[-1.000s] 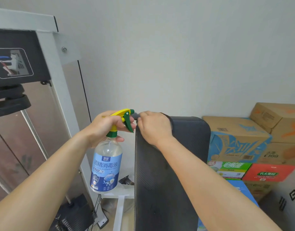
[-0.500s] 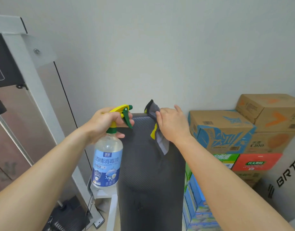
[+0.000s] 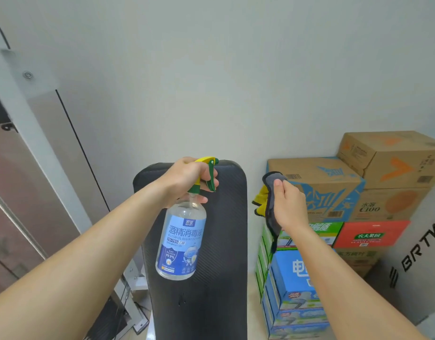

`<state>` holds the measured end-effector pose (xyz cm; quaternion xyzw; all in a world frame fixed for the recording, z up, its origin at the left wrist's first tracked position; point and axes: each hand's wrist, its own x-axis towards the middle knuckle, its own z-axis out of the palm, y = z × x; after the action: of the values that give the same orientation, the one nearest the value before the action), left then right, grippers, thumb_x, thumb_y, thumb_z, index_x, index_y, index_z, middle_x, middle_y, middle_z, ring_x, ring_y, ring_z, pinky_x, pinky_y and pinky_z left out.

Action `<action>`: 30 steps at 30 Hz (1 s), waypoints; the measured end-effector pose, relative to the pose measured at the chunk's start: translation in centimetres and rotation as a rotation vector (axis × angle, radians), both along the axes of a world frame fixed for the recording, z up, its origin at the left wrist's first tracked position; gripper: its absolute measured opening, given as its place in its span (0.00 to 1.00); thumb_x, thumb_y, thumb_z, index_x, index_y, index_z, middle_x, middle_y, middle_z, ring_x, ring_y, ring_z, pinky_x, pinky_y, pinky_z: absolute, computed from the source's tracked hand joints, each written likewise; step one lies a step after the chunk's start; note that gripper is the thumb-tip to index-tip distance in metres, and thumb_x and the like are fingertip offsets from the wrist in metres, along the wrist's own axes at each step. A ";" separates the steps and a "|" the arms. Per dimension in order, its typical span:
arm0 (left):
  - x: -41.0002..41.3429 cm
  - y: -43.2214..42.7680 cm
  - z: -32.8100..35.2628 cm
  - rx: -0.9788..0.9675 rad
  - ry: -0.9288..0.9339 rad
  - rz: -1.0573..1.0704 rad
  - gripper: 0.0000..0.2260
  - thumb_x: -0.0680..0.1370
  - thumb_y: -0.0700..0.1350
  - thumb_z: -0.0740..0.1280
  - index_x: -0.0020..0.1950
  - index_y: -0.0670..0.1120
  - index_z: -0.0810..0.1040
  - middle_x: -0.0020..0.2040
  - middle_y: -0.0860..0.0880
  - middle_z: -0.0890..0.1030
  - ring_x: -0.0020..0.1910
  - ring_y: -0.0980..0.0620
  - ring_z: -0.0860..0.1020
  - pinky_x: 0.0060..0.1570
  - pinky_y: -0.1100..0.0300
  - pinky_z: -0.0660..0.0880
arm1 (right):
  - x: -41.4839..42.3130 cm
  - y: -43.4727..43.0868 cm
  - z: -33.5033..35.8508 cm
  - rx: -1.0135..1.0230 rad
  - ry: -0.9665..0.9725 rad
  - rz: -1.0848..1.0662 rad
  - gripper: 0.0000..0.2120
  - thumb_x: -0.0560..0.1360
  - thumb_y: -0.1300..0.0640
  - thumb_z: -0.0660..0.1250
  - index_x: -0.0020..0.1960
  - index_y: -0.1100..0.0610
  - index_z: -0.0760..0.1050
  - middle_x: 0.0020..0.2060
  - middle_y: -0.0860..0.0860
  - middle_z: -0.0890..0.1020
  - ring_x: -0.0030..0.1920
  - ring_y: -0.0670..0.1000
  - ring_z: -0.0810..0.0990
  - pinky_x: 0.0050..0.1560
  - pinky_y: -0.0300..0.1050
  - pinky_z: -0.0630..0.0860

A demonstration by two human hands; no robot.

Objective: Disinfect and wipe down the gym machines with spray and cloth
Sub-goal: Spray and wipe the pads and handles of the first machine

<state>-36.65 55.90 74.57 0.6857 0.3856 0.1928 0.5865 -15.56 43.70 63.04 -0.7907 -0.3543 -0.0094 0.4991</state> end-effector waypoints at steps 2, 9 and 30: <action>0.7 -0.4 0.0 0.011 0.008 0.016 0.11 0.76 0.36 0.62 0.54 0.39 0.81 0.49 0.40 0.87 0.51 0.43 0.86 0.40 0.52 0.80 | 0.4 -0.1 0.6 0.016 -0.008 0.022 0.22 0.85 0.51 0.53 0.34 0.57 0.63 0.30 0.52 0.70 0.33 0.51 0.67 0.32 0.47 0.61; 0.8 -1.6 -0.4 0.067 0.060 0.034 0.09 0.76 0.35 0.62 0.51 0.40 0.81 0.47 0.41 0.86 0.47 0.43 0.85 0.45 0.51 0.81 | -0.2 2.1 4.4 0.119 0.012 0.162 0.20 0.85 0.52 0.53 0.35 0.55 0.62 0.31 0.49 0.70 0.33 0.47 0.66 0.33 0.45 0.61; -2.3 -0.4 -0.1 0.076 -0.071 0.203 0.14 0.74 0.33 0.61 0.52 0.42 0.83 0.48 0.43 0.88 0.53 0.45 0.87 0.42 0.53 0.79 | -2.8 8.1 3.7 0.008 -0.413 0.335 0.13 0.84 0.45 0.52 0.46 0.46 0.70 0.44 0.41 0.75 0.46 0.48 0.76 0.41 0.46 0.68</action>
<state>-39.00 55.49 74.50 0.6573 0.4245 0.2900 0.5510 -18.33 51.82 66.71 -0.7005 -0.5745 -0.0891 0.4140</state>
